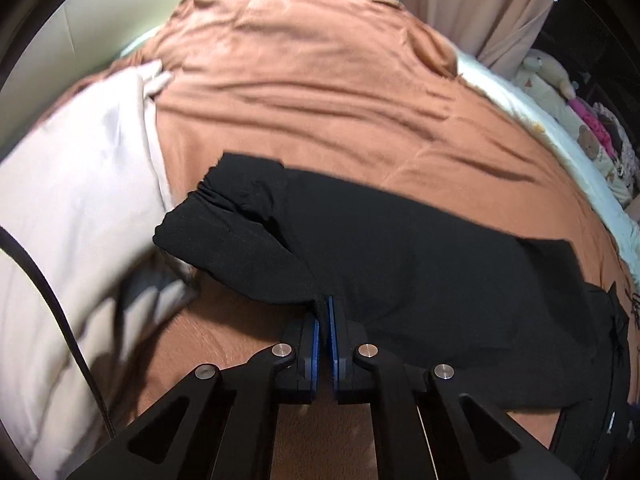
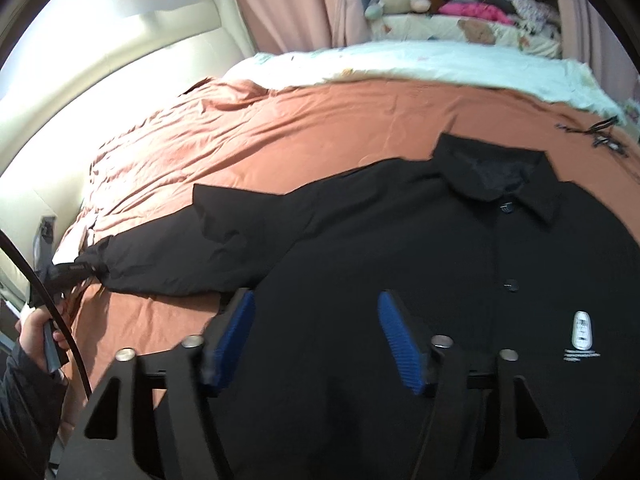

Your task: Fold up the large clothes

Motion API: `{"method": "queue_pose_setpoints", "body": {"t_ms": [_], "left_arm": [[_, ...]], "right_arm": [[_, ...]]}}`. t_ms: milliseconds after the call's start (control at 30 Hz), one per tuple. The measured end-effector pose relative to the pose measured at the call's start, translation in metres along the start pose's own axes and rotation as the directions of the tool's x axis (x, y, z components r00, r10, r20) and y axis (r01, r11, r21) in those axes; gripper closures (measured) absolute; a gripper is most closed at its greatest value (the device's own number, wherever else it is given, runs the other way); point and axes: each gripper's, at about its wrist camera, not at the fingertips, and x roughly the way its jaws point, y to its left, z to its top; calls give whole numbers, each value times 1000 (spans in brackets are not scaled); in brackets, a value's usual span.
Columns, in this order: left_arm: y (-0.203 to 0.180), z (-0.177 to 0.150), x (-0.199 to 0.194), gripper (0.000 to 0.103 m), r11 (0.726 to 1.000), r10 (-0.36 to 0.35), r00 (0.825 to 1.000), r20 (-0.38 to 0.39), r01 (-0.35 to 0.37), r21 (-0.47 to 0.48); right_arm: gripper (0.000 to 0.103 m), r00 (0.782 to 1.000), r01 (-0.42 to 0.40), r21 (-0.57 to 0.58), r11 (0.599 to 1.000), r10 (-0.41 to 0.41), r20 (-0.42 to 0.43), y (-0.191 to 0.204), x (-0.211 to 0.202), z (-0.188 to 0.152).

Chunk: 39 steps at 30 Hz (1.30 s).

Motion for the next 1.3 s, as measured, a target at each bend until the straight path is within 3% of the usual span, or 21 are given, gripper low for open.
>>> {"method": "queue_pose_setpoints", "body": {"t_ms": [267, 600, 700, 833, 900, 933, 1000, 1033, 1067, 1300], "left_arm": [[-34, 40, -84, 100, 990, -90, 983, 162, 71, 121], [-93, 72, -160, 100, 964, -195, 948, 253, 137, 229], [-117, 75, -175, 100, 949, -244, 939, 244, 179, 260], [-151, 73, -200, 101, 926, -296, 919, 260, 209, 314], [-167, 69, -213, 101, 911, -330, 908, 260, 234, 339], [-176, 67, -219, 101, 902, -350, 901, 255, 251, 352], [-193, 62, -229, 101, 885, -387, 888, 246, 283, 370], [-202, 59, -234, 101, 876, -405, 882, 241, 298, 379], [-213, 55, -241, 101, 863, -428, 873, 234, 318, 394], [-275, 28, -272, 101, 783, -530, 830, 173, 401, 476]], "right_arm": [[81, 993, -83, 76, 994, 89, -82, 4, 55, 27], [90, 969, -125, 226, 966, 168, -181, -1, 127, 29], [90, 960, -99, 263, 960, 162, -227, -6, 145, 28], [89, 970, -31, 171, 985, 70, -231, 2, 131, 42], [88, 976, -53, 175, 983, 88, -201, -2, 115, 48], [83, 978, -52, 178, 983, 86, -189, -6, 107, 51], [59, 984, -49, 181, 982, 78, -160, -14, 90, 53], [40, 988, -47, 185, 982, 73, -137, -18, 80, 53], [35, 992, -42, 191, 981, 64, -111, -23, 69, 54], [35, 999, 1, 245, 970, 9, -42, -66, 3, 36]]}}
